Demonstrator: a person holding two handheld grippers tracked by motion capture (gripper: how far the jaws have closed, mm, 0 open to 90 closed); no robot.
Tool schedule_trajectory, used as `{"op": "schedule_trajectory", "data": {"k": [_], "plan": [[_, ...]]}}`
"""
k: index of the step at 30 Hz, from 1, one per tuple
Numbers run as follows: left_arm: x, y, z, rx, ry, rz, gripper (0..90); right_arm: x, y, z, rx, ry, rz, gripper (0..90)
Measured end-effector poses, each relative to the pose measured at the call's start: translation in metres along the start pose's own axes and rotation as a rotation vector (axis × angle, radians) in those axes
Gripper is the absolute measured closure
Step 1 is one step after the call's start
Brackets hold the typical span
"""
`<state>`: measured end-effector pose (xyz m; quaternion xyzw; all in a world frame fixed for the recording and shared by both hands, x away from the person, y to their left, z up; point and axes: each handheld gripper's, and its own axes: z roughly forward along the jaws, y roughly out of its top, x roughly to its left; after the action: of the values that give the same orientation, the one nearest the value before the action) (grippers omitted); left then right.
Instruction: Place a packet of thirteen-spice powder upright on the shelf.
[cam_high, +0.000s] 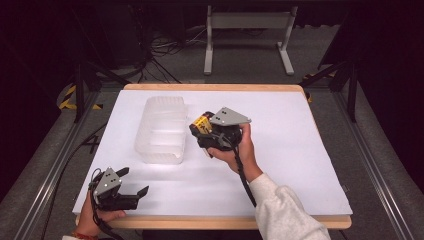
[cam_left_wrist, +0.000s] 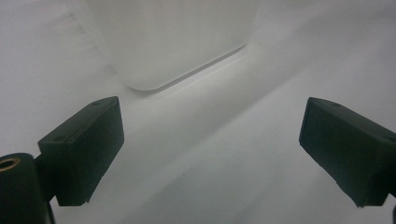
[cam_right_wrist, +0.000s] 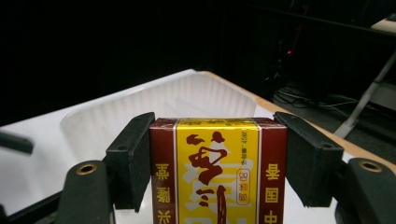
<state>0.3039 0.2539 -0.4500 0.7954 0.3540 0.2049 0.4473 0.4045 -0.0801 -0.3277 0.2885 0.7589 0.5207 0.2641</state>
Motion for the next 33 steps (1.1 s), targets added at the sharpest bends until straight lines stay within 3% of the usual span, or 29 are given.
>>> {"op": "schedule_trajectory", "data": {"k": [7, 12, 17, 33], "plan": [[0.001, 0.000, -0.001, -0.014, -0.012, -0.002, 7.2, 0.006, 0.018, 0.037, -0.037, -0.007, 0.053, 32.9], [0.002, -0.001, -0.003, -0.023, -0.017, -0.009, 7.3, 0.014, 0.026, 0.063, -0.053, 0.001, 0.049, 32.9], [0.002, -0.003, -0.005, -0.024, -0.016, -0.017, 7.3, 0.018, 0.030, 0.088, -0.070, -0.005, 0.082, 32.9], [0.006, -0.011, -0.016, -0.046, -0.018, -0.048, 7.3, 0.023, 0.032, 0.143, -0.060, -0.054, 0.149, 32.9]]}}
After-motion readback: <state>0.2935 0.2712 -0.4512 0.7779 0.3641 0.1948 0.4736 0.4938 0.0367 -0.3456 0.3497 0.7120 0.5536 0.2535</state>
